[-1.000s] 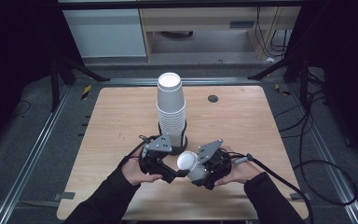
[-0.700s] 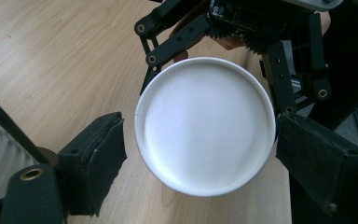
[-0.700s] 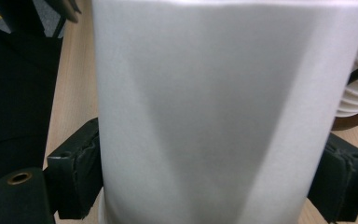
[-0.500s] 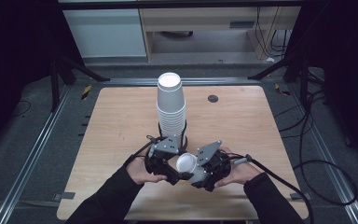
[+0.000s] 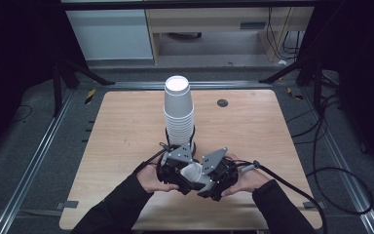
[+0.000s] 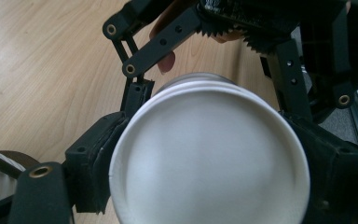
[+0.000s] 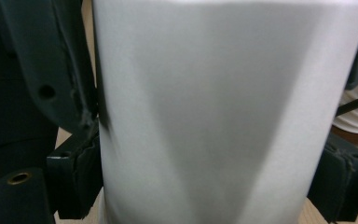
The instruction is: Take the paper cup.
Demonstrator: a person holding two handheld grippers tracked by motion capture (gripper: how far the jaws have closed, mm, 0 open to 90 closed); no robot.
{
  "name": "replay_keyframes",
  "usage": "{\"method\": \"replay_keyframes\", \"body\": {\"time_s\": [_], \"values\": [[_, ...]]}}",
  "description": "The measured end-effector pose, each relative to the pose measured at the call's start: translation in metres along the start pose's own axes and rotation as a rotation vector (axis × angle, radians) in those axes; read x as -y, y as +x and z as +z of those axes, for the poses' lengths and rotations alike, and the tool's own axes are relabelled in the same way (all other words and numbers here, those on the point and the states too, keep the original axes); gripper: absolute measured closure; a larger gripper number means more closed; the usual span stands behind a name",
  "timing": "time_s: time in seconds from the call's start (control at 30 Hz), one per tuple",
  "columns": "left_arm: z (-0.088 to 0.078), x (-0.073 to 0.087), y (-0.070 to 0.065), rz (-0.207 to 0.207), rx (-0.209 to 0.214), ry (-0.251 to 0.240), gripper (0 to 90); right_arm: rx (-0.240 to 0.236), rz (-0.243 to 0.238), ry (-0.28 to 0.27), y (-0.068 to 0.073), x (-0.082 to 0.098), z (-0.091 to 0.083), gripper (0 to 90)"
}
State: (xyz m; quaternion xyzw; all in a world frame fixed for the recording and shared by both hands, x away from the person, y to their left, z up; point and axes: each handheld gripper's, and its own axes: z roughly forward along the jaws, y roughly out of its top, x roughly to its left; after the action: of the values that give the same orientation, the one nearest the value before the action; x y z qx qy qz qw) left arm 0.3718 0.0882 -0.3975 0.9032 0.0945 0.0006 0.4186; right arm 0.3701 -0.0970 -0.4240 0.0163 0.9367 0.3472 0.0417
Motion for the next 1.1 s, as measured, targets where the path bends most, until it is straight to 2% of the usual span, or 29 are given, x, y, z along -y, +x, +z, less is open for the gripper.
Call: {"method": "replay_keyframes", "body": {"time_s": [0.2,0.77,1.1], "values": [[0.0009,0.0010,-0.0003,-0.001,0.001,0.026,18.3,-0.002,0.000,0.006,0.0005,-0.0012,0.0001,13.0],[-0.0038,0.0035,-0.0002,-0.012,-0.008,0.034,16.1,0.003,0.001,-0.002,-0.0002,-0.0012,-0.0022,13.3],[0.0028,0.0024,-0.0006,-0.013,-0.006,0.061,18.2,0.001,0.000,-0.001,-0.0001,-0.0011,-0.0016,13.2]]}}
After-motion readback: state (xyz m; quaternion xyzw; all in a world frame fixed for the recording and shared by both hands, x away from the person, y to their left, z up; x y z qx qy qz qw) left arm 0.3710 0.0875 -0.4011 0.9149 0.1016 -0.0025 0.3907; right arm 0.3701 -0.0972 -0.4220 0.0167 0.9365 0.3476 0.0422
